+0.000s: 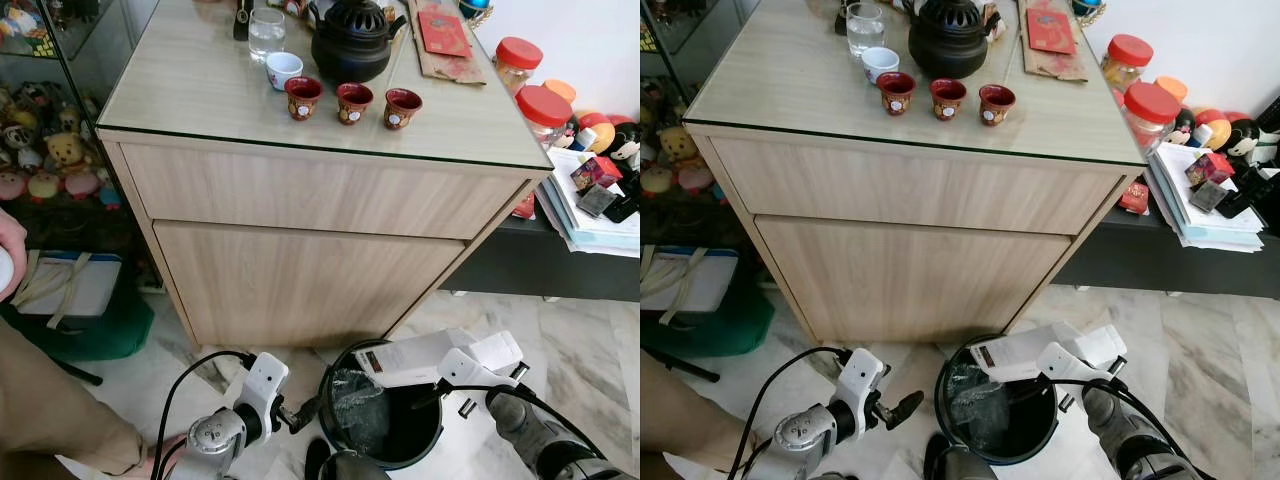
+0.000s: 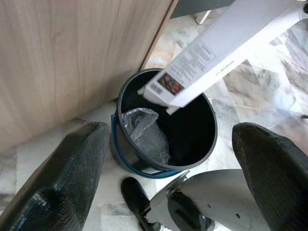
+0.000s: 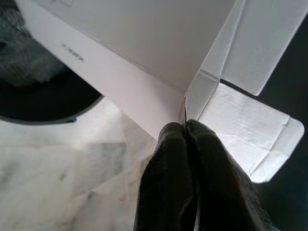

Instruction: Picking trash to rubbish bin

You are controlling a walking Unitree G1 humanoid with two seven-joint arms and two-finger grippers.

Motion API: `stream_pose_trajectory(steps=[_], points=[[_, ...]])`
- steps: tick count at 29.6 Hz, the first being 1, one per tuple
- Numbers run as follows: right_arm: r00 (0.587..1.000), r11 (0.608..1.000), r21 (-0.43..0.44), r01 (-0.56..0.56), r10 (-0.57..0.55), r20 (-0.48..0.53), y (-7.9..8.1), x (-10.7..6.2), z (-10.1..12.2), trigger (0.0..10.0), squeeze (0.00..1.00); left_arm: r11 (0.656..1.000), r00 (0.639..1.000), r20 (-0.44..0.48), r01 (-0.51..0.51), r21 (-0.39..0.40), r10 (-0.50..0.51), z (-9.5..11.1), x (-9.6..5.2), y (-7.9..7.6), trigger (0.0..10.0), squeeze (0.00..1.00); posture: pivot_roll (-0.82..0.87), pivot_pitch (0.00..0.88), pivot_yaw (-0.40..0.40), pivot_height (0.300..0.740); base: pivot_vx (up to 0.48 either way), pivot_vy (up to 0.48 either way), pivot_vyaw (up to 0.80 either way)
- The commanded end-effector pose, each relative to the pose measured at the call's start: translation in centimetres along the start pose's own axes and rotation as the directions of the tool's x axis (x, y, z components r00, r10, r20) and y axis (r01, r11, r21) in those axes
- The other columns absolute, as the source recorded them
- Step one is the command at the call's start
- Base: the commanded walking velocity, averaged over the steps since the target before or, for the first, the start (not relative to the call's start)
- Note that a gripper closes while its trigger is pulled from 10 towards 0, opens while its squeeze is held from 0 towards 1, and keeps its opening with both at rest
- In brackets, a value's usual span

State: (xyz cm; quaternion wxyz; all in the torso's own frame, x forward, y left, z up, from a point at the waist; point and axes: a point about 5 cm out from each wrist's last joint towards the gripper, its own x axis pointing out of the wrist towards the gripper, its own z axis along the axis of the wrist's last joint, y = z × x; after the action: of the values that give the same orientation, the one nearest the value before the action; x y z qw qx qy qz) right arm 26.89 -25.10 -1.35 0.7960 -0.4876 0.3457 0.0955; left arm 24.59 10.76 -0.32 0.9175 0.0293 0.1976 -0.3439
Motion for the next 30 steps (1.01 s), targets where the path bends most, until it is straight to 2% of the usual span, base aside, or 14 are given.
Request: stream_pose_trajectory(steps=[1,8,9,10,22,23,24,25,26,27,28,29,30], points=[[0.999,0.999,-0.031,0.024,-0.025,-0.036,-0.6,-0.1,-1.0,10.0,0.00,0.999,0.999,-0.027,0.030,-0.016,-0.030,-0.6,0.0,-0.8,10.0,0.00,0.04,0.242,-0.199,0.740,0.000,0.000,0.00],[0.999,0.998,-0.056,0.033,-0.034,-0.028,-0.7,-0.1,-0.8,10.0,0.00,0.999,0.999,-0.027,0.034,-0.021,-0.034,-0.5,0.0,-0.9,10.0,0.00,0.04,0.242,-0.199,0.740,0.000,0.000,0.00],[0.999,0.998,-0.055,0.034,-0.035,-0.026,-0.7,-0.1,-0.8,10.0,0.78,0.999,0.999,-0.026,0.034,-0.021,-0.035,-0.5,0.0,-0.9,10.0,0.00,0.04,0.242,-0.199,0.740,0.000,0.000,0.00],[0.999,0.998,-0.052,0.036,-0.037,-0.025,-0.7,0.0,-0.7,10.0,1.00,0.999,0.999,-0.027,0.034,-0.022,-0.035,-0.4,0.0,-0.9,10.0,0.00,0.04,0.240,-0.199,0.740,0.000,0.000,0.00],[0.999,0.997,-0.070,0.042,-0.044,-0.015,-0.8,0.0,-0.6,10.0,1.00,0.999,0.999,-0.028,0.032,-0.032,-0.033,-0.3,0.0,-1.0,10.0,0.00,0.04,0.240,-0.199,0.740,0.000,0.000,0.00],[1.000,0.999,-0.033,0.026,-0.025,0.015,-0.5,0.0,0.0,10.0,0.21,0.999,0.999,-0.035,-0.037,-0.028,0.036,-0.7,0.0,-0.4,10.0,0.00,0.04,0.238,-0.199,0.740,0.000,0.000,0.00],[1.000,1.000,0.024,0.006,-0.006,0.021,-0.2,0.0,0.1,10.0,0.00,0.991,0.990,-0.046,-0.133,-0.032,0.132,-1.2,-0.2,0.5,10.0,0.00,0.04,0.238,-0.199,0.740,0.000,0.000,0.00],[1.000,0.996,0.087,-0.015,0.013,0.026,0.1,0.0,0.2,10.0,0.00,0.971,0.970,-0.059,-0.237,-0.036,0.235,-1.6,-0.5,1.4,10.0,0.00,0.04,0.238,-0.199,0.740,0.000,0.000,0.00],[1.000,0.996,0.087,-0.015,0.013,0.026,0.1,0.0,0.2,10.0,0.00,0.971,0.970,-0.059,-0.237,-0.036,0.235,-1.6,-0.5,1.4,10.0,0.00,0.04,0.238,-0.199,0.740,0.000,0.000,0.00],[0.998,0.980,0.193,-0.047,0.040,0.040,0.5,0.0,0.5,10.0,0.00,0.946,0.948,-0.070,-0.316,-0.068,0.312,-2.1,-0.8,2.1,10.0,0.00,0.04,0.235,-0.199,0.740,0.000,0.000,0.00],[0.997,0.963,0.262,-0.068,0.056,0.053,0.8,0.0,0.7,10.0,0.00,0.928,0.932,-0.078,-0.361,-0.091,0.355,-2.4,-1.1,2.5,10.0,0.00,0.04,0.235,-0.196,0.740,0.000,0.000,0.00],[0.997,0.963,0.262,-0.068,0.056,0.053,0.8,0.0,0.7,10.0,0.00,0.928,0.932,-0.078,-0.361,-0.091,0.355,-2.4,-1.1,2.5,10.0,0.00,0.04,0.235,-0.196,0.740,0.000,0.000,0.00],[0.995,0.925,0.369,-0.094,0.070,0.078,1.1,0.0,0.9,10.0,0.00,0.891,0.895,-0.118,-0.442,-0.103,0.430,-3.3,-1.8,3.1,10.0,0.00,0.04,0.235,-0.196,0.740,0.000,0.000,0.00]])
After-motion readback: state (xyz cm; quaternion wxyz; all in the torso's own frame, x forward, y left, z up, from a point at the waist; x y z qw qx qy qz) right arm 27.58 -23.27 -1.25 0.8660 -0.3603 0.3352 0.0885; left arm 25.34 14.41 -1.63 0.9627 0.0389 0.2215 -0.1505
